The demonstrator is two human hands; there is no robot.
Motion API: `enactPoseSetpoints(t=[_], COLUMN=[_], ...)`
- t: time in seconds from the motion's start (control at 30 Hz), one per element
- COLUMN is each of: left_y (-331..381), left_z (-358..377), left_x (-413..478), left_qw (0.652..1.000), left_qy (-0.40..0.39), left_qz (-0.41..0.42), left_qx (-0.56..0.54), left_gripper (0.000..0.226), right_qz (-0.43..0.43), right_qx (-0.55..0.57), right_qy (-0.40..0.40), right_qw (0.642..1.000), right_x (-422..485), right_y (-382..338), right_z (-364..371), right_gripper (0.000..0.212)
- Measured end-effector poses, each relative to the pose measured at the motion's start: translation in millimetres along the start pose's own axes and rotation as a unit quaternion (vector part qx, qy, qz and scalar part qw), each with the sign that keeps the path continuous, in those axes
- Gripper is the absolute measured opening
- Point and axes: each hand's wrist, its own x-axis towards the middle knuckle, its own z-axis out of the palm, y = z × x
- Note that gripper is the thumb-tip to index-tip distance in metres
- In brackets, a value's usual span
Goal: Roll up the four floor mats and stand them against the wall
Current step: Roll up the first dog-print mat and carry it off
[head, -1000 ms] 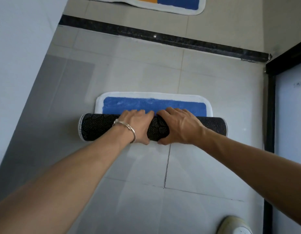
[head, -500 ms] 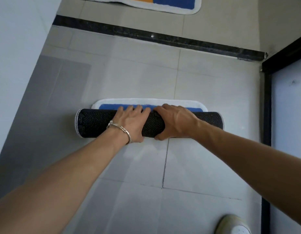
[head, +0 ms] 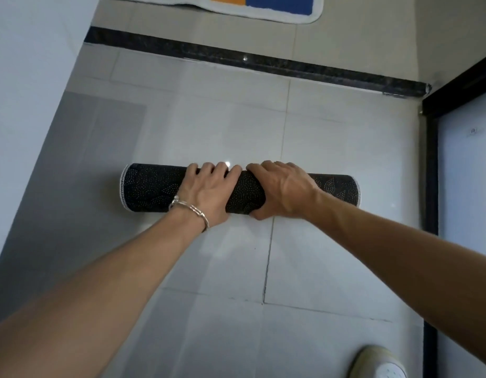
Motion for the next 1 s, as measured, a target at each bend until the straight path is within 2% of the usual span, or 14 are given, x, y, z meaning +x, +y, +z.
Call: enactPoseSetpoints(t=[0.13,0.23,0.33,0.4,0.57,0.7,0.77,0.8,0.83,0.9,0.93,1.0], left_y=[-9,-11,-9,-8,-13,-13,-8,-4,0,13,21,30], left_z=[-21,-17,-9,-7,-6,-10,-16,-21,-27,-42,-50,-67], left_x=[18,11,4,1,-2,-2,3,6,11,22,27,41], left_qw=[0.988,0.983,0.991,0.997,0.998,0.973,0.94,0.912,0.87,0.748,0.692,0.627], left_qy=[-0.11,-0.124,-0.086,-0.041,0.048,0.151,0.189,0.172,0.133,0.03,-0.003,-0.007], left_qz=[-0.004,-0.013,-0.007,-0.01,-0.033,-0.121,-0.179,-0.22,-0.256,-0.281,-0.28,-0.285], left_qx=[-0.111,-0.136,-0.098,-0.069,-0.039,-0.124,-0.22,-0.301,-0.4,-0.6,-0.666,-0.725], left_gripper=[0.065,0.071,0.091,0.096,0.095,0.082,0.071,0.07,0.071,0.075,0.075,0.077], right_qz=[-0.005,-0.013,-0.004,0.013,0.076,0.148,0.197,0.224,0.247,0.274,0.275,0.255], right_qx=[-0.121,-0.15,-0.133,-0.104,-0.029,0.057,0.112,0.146,0.183,0.26,0.289,0.303], right_qy=[0.103,0.108,0.084,0.067,0.056,0.062,0.08,0.092,0.102,0.121,0.128,0.145], right_qw=[0.987,0.983,0.987,0.992,0.995,0.985,0.971,0.959,0.946,0.918,0.908,0.907], right_x=[-13,-11,-5,0,4,5,6,7,8,12,14,19], right_y=[5,3,-1,0,2,6,8,8,8,4,2,-3], right_z=[17,26,19,12,4,-8,-14,-19,-24,-37,-43,-56], right_gripper=[0.105,0.101,0.082,0.079,0.078,0.075,0.073,0.072,0.071,0.07,0.065,0.05])
